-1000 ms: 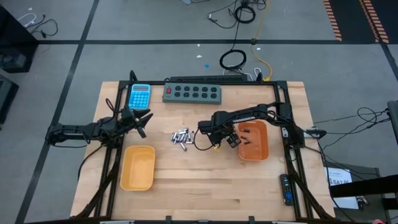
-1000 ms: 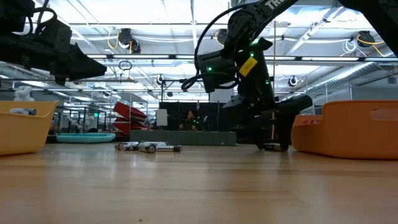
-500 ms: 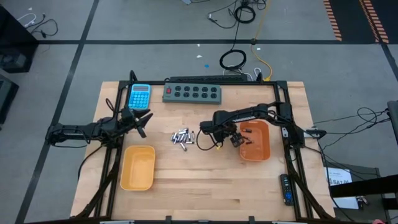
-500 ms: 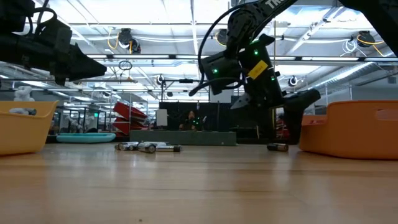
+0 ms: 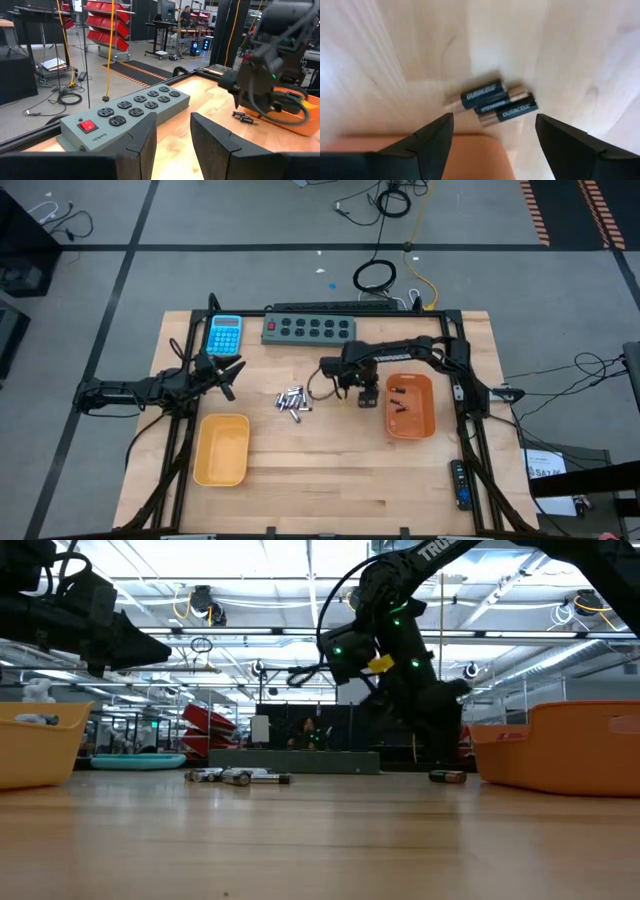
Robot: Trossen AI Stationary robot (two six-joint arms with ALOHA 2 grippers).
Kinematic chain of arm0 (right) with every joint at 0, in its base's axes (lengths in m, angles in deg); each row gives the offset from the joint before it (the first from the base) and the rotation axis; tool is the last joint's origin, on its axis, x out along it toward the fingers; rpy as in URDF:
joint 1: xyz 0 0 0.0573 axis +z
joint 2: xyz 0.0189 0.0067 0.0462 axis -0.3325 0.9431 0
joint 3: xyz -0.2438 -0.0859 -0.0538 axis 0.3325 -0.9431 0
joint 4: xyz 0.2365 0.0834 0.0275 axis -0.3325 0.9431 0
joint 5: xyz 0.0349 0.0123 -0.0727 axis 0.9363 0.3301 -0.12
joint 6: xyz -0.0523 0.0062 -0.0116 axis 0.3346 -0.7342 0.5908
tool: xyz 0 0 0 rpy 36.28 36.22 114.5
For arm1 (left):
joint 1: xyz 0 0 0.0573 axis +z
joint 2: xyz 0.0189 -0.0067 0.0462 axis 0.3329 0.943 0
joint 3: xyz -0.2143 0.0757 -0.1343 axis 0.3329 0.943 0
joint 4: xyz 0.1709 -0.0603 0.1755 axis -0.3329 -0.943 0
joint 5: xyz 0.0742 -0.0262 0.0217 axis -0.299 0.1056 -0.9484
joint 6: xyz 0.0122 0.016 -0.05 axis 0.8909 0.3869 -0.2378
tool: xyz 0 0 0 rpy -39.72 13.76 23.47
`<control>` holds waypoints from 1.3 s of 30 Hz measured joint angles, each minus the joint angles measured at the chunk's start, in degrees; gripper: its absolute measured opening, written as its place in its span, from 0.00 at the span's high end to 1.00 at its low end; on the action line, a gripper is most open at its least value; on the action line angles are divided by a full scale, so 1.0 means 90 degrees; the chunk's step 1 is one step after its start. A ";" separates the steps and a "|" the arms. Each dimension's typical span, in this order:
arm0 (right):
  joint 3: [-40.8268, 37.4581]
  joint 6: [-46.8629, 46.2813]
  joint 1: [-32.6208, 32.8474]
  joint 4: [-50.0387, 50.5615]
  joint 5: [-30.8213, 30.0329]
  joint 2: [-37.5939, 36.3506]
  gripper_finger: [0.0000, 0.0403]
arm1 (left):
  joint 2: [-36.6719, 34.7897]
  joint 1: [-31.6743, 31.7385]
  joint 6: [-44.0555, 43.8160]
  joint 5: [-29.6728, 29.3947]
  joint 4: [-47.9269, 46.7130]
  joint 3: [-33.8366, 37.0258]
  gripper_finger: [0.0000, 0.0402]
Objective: Sort batteries
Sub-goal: Put the black battery into the orange bin
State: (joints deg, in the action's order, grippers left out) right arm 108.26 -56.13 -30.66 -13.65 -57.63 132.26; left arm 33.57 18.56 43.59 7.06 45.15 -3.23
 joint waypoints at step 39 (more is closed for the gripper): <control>0.0371 -0.4262 0.0351 -0.0113 0.0099 0.0235 0.50 | 0.0000 0.0000 0.0278 -0.0094 0.0193 0.0002 0.68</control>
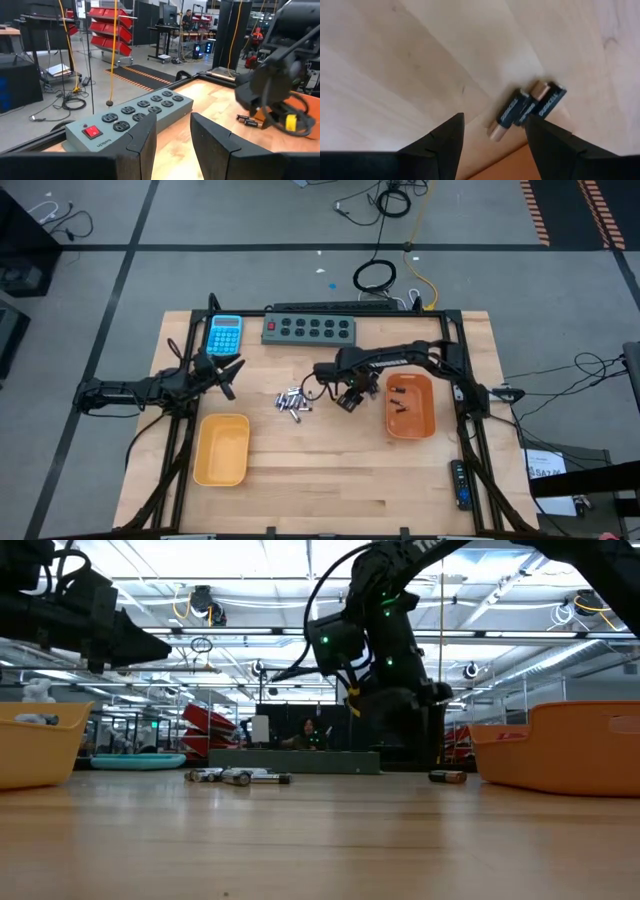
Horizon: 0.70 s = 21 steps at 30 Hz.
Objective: Sort batteries
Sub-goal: Put the black battery into the orange bin
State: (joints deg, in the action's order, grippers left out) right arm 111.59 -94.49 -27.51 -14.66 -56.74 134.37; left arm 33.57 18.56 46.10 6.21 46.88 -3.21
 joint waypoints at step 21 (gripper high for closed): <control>-0.0192 0.0268 -0.0050 -0.0124 0.0041 0.0095 0.50 | -0.0002 0.0000 0.0093 0.0056 -0.0032 0.0000 0.68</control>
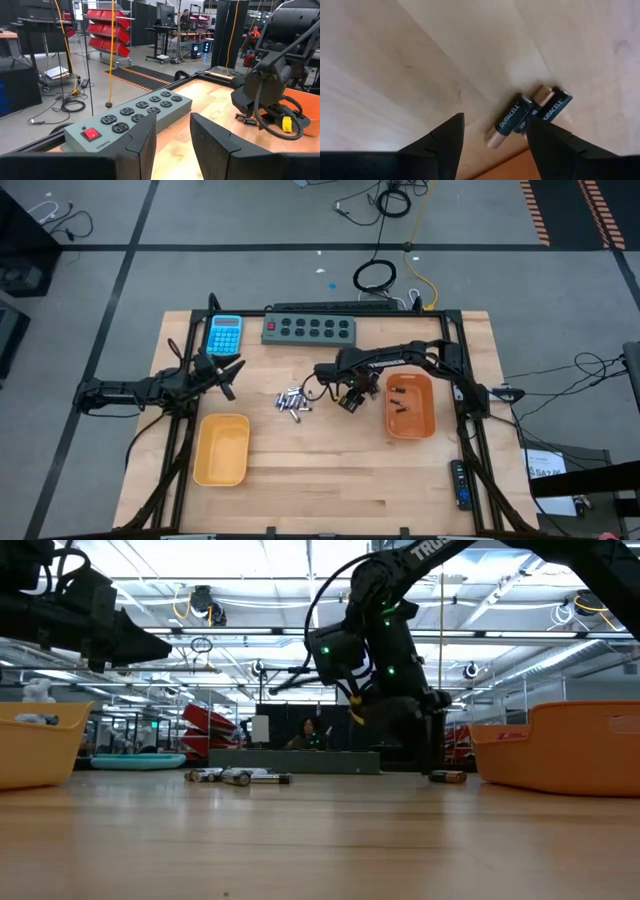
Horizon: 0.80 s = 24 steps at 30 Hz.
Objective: Sort batteries
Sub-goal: Put the black battery into the orange bin
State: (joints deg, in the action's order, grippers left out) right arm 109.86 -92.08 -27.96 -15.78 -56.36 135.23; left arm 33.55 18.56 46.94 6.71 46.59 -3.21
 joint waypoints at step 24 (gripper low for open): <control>-0.0359 0.0296 0.0453 -0.0714 0.0396 -0.0017 0.86 | 0.0000 0.0000 -0.0007 -0.0002 -0.0002 0.0000 0.68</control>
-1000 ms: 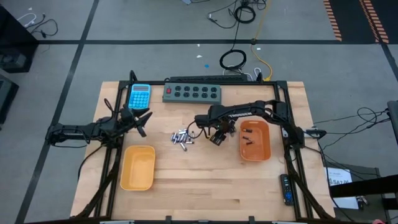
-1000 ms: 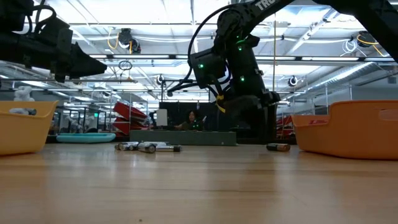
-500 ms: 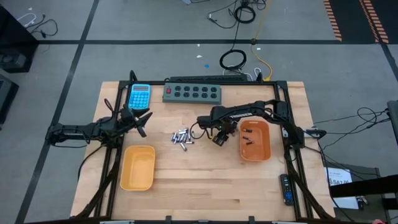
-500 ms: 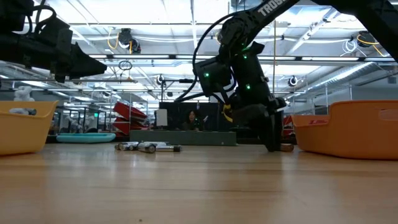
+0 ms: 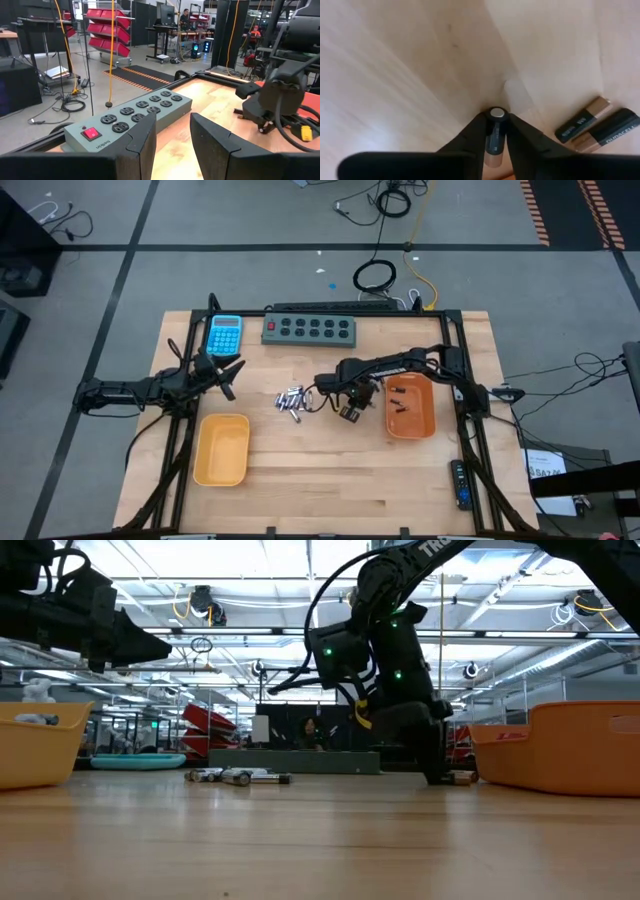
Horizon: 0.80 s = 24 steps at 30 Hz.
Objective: Sort batteries
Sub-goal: Put the black battery into the orange bin
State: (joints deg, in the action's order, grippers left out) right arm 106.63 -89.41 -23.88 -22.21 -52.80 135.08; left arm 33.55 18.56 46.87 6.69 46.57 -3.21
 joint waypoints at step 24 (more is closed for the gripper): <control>0.0303 0.0859 0.0167 0.0608 -0.1224 -0.1237 0.95 | 0.0000 0.0000 0.0007 -0.0002 -0.0065 -0.0002 0.68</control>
State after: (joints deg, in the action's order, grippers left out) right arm 109.36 -81.68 -22.38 -16.73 -63.81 123.94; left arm 33.55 18.55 46.93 6.67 45.98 -3.23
